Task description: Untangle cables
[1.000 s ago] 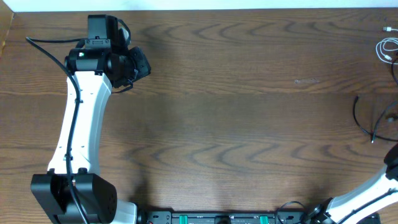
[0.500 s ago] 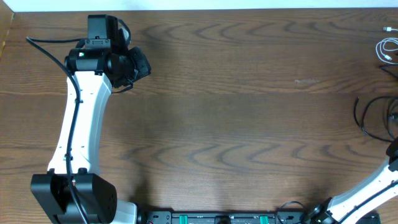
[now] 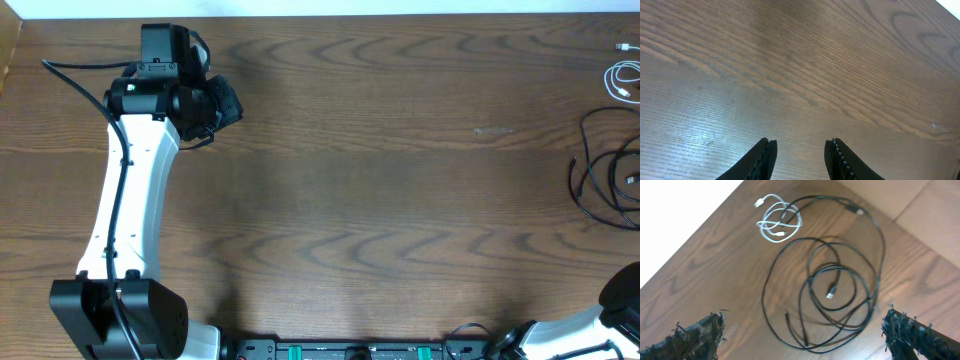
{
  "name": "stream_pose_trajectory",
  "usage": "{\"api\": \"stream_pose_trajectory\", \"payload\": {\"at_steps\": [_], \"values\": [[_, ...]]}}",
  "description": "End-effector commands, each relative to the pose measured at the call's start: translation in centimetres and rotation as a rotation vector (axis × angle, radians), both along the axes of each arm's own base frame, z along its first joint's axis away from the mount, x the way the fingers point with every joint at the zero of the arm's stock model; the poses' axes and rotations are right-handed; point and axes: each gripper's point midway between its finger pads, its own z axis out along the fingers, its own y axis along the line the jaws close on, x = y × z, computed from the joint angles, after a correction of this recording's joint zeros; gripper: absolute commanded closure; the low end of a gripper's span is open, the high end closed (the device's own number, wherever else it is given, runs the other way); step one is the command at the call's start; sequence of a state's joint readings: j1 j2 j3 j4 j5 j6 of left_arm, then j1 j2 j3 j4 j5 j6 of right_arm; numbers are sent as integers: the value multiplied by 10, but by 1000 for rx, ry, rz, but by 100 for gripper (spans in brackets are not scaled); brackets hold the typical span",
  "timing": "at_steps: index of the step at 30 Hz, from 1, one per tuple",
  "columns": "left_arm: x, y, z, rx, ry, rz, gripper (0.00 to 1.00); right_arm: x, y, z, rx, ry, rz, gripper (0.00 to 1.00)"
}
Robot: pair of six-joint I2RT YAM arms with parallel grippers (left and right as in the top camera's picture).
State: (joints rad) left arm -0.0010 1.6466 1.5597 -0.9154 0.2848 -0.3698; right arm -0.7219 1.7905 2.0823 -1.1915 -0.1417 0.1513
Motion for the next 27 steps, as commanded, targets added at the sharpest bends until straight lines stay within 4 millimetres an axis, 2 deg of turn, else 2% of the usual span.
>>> {"api": "stream_pose_trajectory", "payload": {"at_steps": [1,4,6,7,8,9,10,11,12,13,14,16,17,19,21,23,27], "values": [[1,2,2,34,-24,-43,64,33,62,23,67,-152,352,3],[5,3,20,75,-99,-110,64,45,109,31,86,-187,535,1],[8,4,46,102,-180,-132,64,48,142,33,85,-175,632,1],[10,7,62,126,-237,-119,64,50,174,35,84,-161,721,1],[10,11,75,148,-283,-104,60,50,187,36,84,-158,751,1],[9,13,88,158,-325,-96,51,50,213,38,83,-153,820,1],[7,13,92,158,-336,-95,47,50,226,38,86,-149,850,1],[5,13,95,158,-343,-94,34,48,250,39,96,-141,905,1],[4,13,96,159,-345,-94,15,47,268,38,103,-134,950,1],[3,13,95,158,-339,-95,4,47,287,37,106,-126,996,1],[2,13,93,158,-332,-95,2,45,317,37,106,-118,1069,1],[2,13,92,158,-327,-96,1,43,349,36,78,-107,1144,1],[2,13,92,157,-326,-96,1,43,356,35,66,-102,1159,1],[2,13,92,157,-326,-96,1,40,386,32,0,-79,1217,1],[2,13,92,157,-326,-96,1,39,399,30,-38,-58,1209,1],[2,13,92,157,-326,-96,1,40,406,30,-60,-41,1152,1],[2,13,92,157,-326,-96,0,38,404,33,-39,-34,1048,1]]}}
